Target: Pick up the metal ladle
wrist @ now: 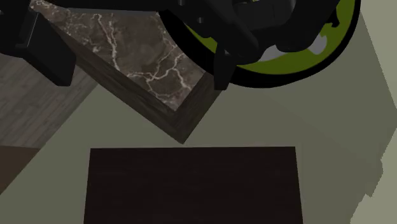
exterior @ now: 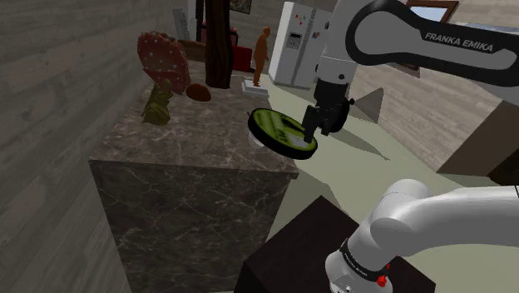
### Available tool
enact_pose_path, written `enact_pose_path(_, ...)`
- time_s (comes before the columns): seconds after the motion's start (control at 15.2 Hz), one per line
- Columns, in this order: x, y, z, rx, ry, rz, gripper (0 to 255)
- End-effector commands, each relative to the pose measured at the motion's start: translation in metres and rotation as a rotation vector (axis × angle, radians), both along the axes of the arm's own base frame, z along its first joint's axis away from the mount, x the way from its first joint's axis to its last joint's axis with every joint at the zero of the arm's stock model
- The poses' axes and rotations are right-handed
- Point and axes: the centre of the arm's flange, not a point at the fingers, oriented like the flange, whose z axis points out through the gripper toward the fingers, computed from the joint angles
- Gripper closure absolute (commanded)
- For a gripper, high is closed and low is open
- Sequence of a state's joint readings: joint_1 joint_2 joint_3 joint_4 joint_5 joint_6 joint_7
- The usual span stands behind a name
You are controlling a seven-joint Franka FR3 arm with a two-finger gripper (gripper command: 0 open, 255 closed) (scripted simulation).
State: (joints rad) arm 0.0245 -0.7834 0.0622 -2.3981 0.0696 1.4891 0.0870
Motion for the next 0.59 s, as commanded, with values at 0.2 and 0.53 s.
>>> enact_pose_path(0.2,0.025,0.024,-0.013,-0.069,-0.058,0.016,0)
enact_pose_path(0.53,0.069,0.063,-0.036,-0.183,-0.155,0.043,0)
